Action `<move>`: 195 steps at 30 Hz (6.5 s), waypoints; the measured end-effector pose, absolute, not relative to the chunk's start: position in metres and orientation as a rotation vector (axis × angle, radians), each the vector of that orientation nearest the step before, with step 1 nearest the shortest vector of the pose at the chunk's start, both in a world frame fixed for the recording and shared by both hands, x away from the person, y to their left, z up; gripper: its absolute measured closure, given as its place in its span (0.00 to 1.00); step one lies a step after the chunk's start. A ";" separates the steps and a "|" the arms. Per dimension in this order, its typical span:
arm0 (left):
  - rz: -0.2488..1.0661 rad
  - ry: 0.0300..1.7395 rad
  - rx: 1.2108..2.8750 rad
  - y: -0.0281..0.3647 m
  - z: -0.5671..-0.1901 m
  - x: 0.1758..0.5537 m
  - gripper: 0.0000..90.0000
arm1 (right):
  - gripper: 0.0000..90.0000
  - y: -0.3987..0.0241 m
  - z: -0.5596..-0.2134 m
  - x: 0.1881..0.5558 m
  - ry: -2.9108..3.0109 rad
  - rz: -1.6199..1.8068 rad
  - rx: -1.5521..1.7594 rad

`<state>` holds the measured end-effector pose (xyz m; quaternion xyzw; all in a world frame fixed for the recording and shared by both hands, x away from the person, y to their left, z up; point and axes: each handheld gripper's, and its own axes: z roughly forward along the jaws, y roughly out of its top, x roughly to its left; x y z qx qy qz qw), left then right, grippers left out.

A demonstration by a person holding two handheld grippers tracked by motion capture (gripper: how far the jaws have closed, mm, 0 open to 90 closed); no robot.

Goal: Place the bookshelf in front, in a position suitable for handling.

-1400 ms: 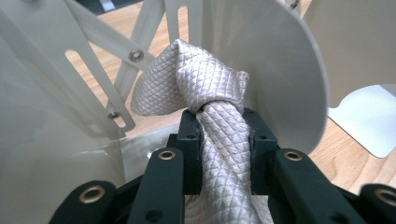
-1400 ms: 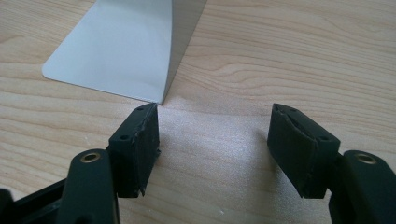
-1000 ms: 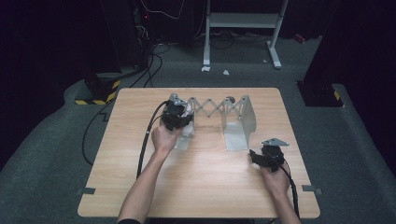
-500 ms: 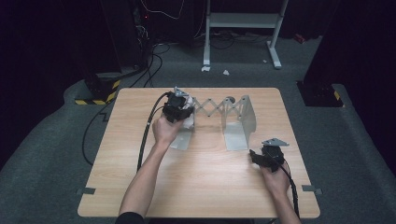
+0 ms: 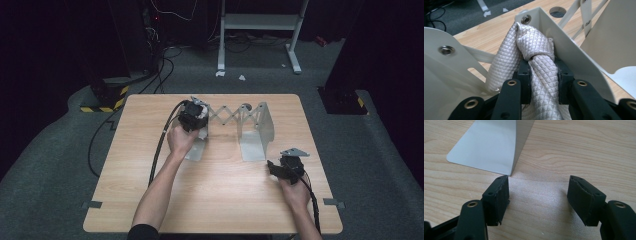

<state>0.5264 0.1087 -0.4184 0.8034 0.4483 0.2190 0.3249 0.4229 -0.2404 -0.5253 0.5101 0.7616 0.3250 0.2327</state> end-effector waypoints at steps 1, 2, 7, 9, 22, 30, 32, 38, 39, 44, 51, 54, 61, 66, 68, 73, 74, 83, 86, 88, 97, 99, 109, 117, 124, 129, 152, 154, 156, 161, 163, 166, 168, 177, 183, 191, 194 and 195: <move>0.572 1.180 2.117 0.108 -0.422 0.528 0.79 | 0.38 -0.240 -0.525 0.423 2.092 0.893 1.401; 0.567 1.185 2.122 0.108 -0.424 0.528 0.79 | 0.38 -0.240 -0.525 0.423 2.093 0.893 1.402; 0.518 1.213 2.152 0.107 -0.439 0.532 0.79 | 0.38 -0.240 -0.525 0.423 2.092 0.893 1.402; 0.507 1.219 2.163 0.107 -0.444 0.534 0.79 | 0.38 -0.240 -0.525 0.423 2.092 0.893 1.401; 0.563 1.165 2.089 0.110 -0.408 0.525 0.79 | 0.38 -0.240 -0.525 0.423 2.092 0.893 1.401; 0.562 1.148 2.056 0.114 -0.390 0.525 0.79 | 0.38 -0.240 -0.525 0.423 2.093 0.893 1.401; 0.559 1.147 2.044 0.114 -0.389 0.525 0.79 | 0.38 -0.240 -0.525 0.423 2.094 0.894 1.401; 0.544 1.151 2.026 0.117 -0.390 0.529 0.79 | 0.38 -0.240 -0.525 0.423 2.094 0.893 1.401; 0.549 1.155 2.025 0.117 -0.391 0.530 0.79 | 0.38 -0.240 -0.525 0.423 2.094 0.893 1.401; 0.561 1.163 2.048 0.112 -0.397 0.533 0.79 | 0.38 -0.240 -0.525 0.423 2.094 0.893 1.402; 0.549 1.182 2.045 0.112 -0.410 0.531 0.79 | 0.38 -0.240 -0.525 0.423 2.095 0.893 1.401; 0.531 1.194 2.061 0.112 -0.420 0.531 0.79 | 0.38 -0.240 -0.525 0.423 2.095 0.893 1.401; 0.477 1.228 2.102 0.110 -0.448 0.530 0.79 | 0.38 -0.240 -0.525 0.423 2.094 0.893 1.401; 0.446 1.241 2.120 0.110 -0.463 0.528 0.79 | 0.38 -0.240 -0.525 0.423 2.094 0.893 1.401; 0.437 1.248 2.128 0.109 -0.468 0.527 0.79 | 0.38 -0.240 -0.525 0.423 2.094 0.893 1.401; 0.424 1.253 2.145 0.108 -0.476 0.525 0.79 | 0.38 -0.240 -0.525 0.423 2.094 0.893 1.401; 0.424 1.253 2.143 0.108 -0.478 0.523 0.79 | 0.38 -0.240 -0.525 0.423 2.095 0.893 1.401; 0.429 1.217 2.135 0.111 -0.468 0.512 0.79 | 0.38 -0.240 -0.525 0.423 2.094 0.893 1.401; 0.438 1.201 2.125 0.112 -0.461 0.509 0.79 | 0.38 -0.240 -0.525 0.423 2.094 0.893 1.401; 0.437 1.200 2.114 0.112 -0.459 0.508 0.79 | 0.38 -0.240 -0.525 0.423 2.094 0.893 1.401; 0.441 1.176 2.082 0.117 -0.447 0.503 0.79 | 0.38 -0.240 -0.525 0.423 2.095 0.893 1.401; 0.440 1.171 2.078 0.117 -0.444 0.502 0.79 | 0.38 -0.240 -0.525 0.423 2.095 0.893 1.401; 0.457 1.140 2.081 0.117 -0.433 0.496 0.79 | 0.38 -0.240 -0.525 0.423 2.097 0.894 1.401; 0.456 1.121 2.070 0.119 -0.424 0.491 0.79 | 0.38 -0.240 -0.525 0.423 2.097 0.894 1.401; 0.457 1.109 2.059 0.121 -0.419 0.488 0.79 | 0.38 -0.240 -0.525 0.423 2.097 0.894 1.401; 0.450 1.099 2.061 0.123 -0.414 0.486 0.79 | 0.38 -0.240 -0.525 0.423 2.097 0.894 1.401; 0.486 1.055 2.078 0.123 -0.400 0.471 0.79 | 0.38 -0.240 -0.525 0.423 2.098 0.895 1.400; 0.486 1.054 2.082 0.123 -0.401 0.471 0.79 | 0.38 -0.240 -0.525 0.423 2.098 0.895 1.400; 0.505 1.049 2.103 0.120 -0.405 0.469 0.79 | 0.38 -0.240 -0.525 0.423 2.098 0.895 1.400; 0.509 1.045 2.128 0.115 -0.414 0.465 0.78 | 0.38 -0.240 -0.525 0.423 2.098 0.895 1.400; 0.504 1.047 2.130 0.115 -0.417 0.464 0.78 | 0.38 -0.240 -0.525 0.423 2.098 0.895 1.400; 0.496 1.049 2.141 0.115 -0.422 0.464 0.78 | 0.38 -0.240 -0.525 0.423 2.098 0.895 1.400; 0.488 1.052 2.141 0.114 -0.426 0.464 0.78 | 0.38 -0.240 -0.525 0.423 2.099 0.895 1.400; 0.451 1.081 2.151 0.115 -0.445 0.467 0.78 | 0.38 -0.239 -0.525 0.423 2.099 0.894 1.401; 0.409 1.101 2.156 0.113 -0.459 0.470 0.78 | 0.38 -0.239 -0.525 0.423 2.099 0.894 1.401; 0.370 1.147 2.182 0.111 -0.480 0.475 0.78 | 0.38 -0.239 -0.525 0.422 2.098 0.894 1.403; 0.361 1.155 2.194 0.110 -0.486 0.476 0.78 | 0.38 -0.239 -0.525 0.422 2.098 0.894 1.403; 0.358 1.159 2.192 0.110 -0.488 0.476 0.78 | 0.38 -0.239 -0.525 0.423 2.099 0.895 1.401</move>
